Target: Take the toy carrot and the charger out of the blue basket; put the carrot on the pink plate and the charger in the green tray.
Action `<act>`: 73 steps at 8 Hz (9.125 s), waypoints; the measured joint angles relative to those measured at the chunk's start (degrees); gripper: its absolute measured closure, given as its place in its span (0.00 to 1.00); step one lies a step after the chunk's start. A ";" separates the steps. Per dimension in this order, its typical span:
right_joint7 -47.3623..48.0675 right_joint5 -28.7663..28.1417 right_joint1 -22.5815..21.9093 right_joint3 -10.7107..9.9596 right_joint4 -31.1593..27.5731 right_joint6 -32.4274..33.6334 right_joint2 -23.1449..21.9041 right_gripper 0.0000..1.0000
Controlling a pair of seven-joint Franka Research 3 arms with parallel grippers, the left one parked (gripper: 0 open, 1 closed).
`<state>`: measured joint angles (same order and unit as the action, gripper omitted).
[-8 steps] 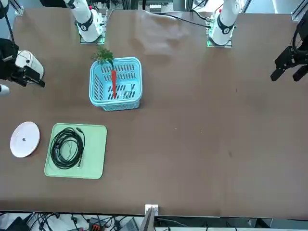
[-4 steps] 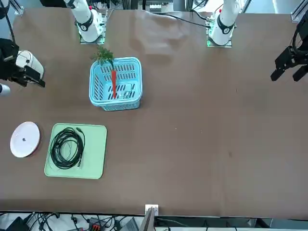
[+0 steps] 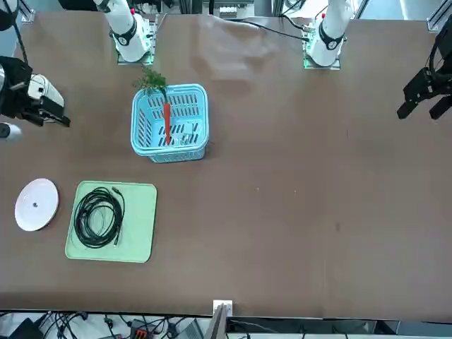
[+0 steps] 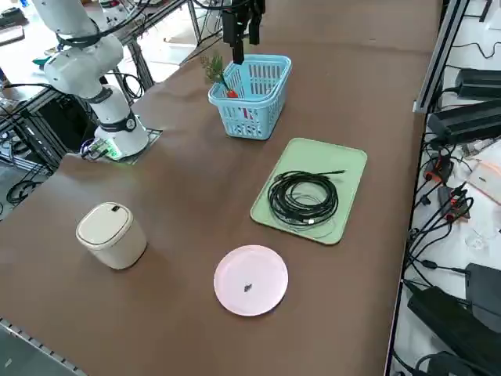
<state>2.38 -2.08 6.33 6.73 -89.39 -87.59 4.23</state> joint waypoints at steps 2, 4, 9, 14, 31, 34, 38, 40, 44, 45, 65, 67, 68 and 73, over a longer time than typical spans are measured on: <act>4.70 -1.00 -3.09 0.19 -3.85 -0.92 -2.03 0.00; 12.82 -1.21 -9.09 0.51 -12.86 -7.52 -6.74 0.00; 28.19 -1.19 -24.08 1.26 -41.66 -34.28 -16.18 0.00; 29.74 -1.19 -25.62 3.61 -49.57 -43.40 -13.01 0.00; 33.55 0.50 -27.42 5.95 -53.86 -49.20 -4.27 0.00; 33.55 0.51 -27.54 5.95 -53.89 -49.59 -3.75 0.00; 33.92 0.51 -27.58 5.95 -54.02 -50.02 -3.19 0.02; 34.03 0.51 -27.59 5.95 -54.03 -50.23 -2.64 0.11; 34.19 0.53 -27.65 5.95 -54.03 -50.36 -2.33 0.56; 34.55 0.59 -27.70 5.95 -54.03 -50.37 -2.34 0.59; 23.57 1.14 -15.78 3.99 -26.92 -9.24 -12.51 0.59; 12.47 1.26 -8.84 1.38 -23.73 -7.45 -12.41 0.59; 6.00 1.31 -5.20 -0.28 -22.51 -7.29 -12.00 0.59; -11.72 4.50 10.08 -2.29 -12.51 -8.71 -1.00 0.59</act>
<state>-9.34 2.43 16.41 4.45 -101.90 -96.30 3.23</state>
